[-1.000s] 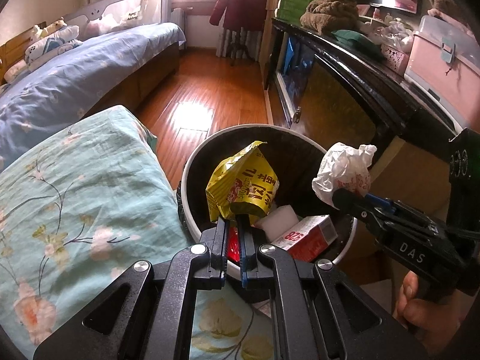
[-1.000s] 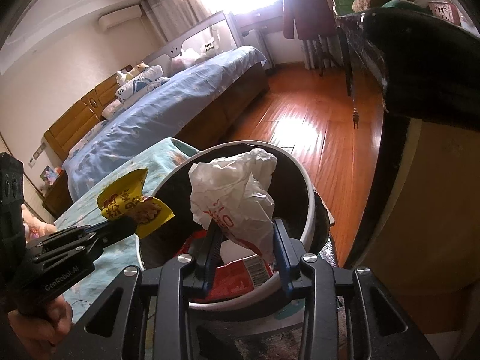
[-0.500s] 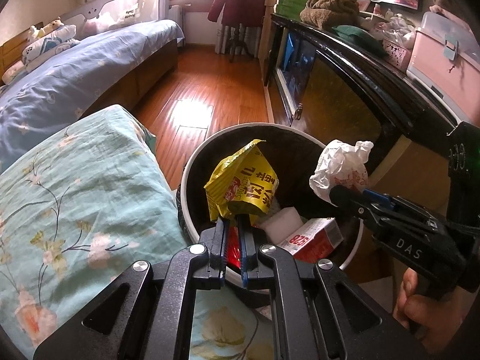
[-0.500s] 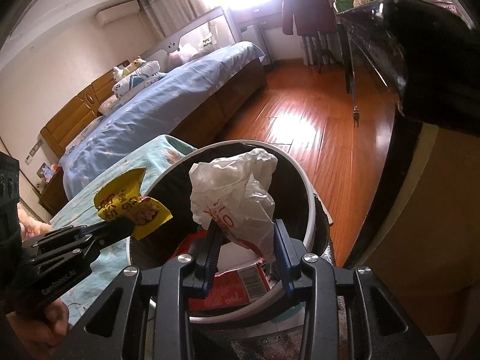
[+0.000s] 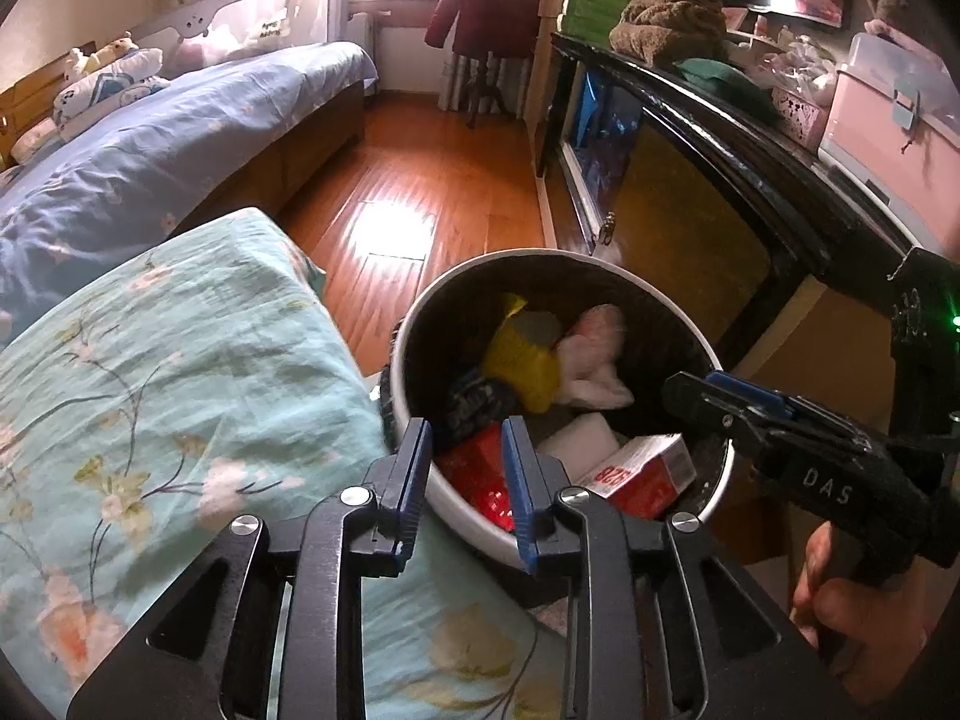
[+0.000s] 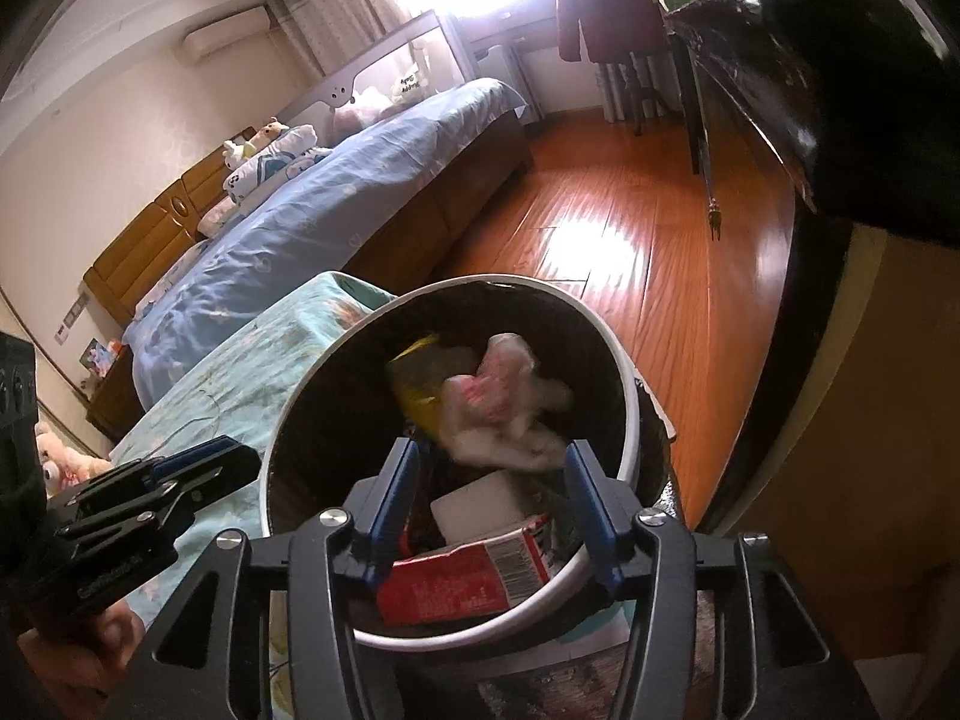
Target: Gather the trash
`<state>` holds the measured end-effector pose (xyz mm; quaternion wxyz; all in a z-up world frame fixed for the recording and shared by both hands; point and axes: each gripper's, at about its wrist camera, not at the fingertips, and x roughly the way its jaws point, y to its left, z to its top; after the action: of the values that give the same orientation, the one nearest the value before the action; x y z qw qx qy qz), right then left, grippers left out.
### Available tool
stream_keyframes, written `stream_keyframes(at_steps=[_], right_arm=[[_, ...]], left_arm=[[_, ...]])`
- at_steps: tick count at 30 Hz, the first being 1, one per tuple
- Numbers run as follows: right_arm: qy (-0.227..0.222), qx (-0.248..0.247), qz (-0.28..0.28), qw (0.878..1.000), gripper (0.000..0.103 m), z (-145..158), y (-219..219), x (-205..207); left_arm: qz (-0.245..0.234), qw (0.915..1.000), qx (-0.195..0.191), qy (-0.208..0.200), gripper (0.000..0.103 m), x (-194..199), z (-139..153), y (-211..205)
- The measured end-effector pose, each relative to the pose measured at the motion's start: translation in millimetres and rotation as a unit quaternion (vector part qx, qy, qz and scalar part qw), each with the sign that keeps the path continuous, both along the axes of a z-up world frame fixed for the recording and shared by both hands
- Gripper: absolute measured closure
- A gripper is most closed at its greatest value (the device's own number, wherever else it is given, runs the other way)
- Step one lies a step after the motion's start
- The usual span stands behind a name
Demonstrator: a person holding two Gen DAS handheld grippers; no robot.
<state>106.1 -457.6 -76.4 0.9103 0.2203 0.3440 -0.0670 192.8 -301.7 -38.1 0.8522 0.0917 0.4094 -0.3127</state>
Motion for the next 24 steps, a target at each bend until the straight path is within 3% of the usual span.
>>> stream_keyframes(at_steps=[3, 13, 16, 24], right_arm=[[-0.004, 0.003, 0.0, 1.0, 0.048, 2, 4, -5], [-0.033, 0.016, 0.014, 0.999, 0.028, 13, 34, -24], [-0.046, 0.021, 0.017, 0.999, 0.018, 20, 46, -30], [-0.074, 0.005, 0.034, 0.997, 0.009, 31, 85, -46]], left_arm=[[0.014, 0.9999, -0.006, -0.003, 0.068, -5, -1, 17], [0.063, 0.9974, -0.036, -0.001, 0.057, -26, -1, 77], [0.077, 0.996, -0.043, -0.013, 0.05, -37, 4, 94], [0.112, 0.9913, -0.06, -0.035, 0.04, -64, 8, 136]])
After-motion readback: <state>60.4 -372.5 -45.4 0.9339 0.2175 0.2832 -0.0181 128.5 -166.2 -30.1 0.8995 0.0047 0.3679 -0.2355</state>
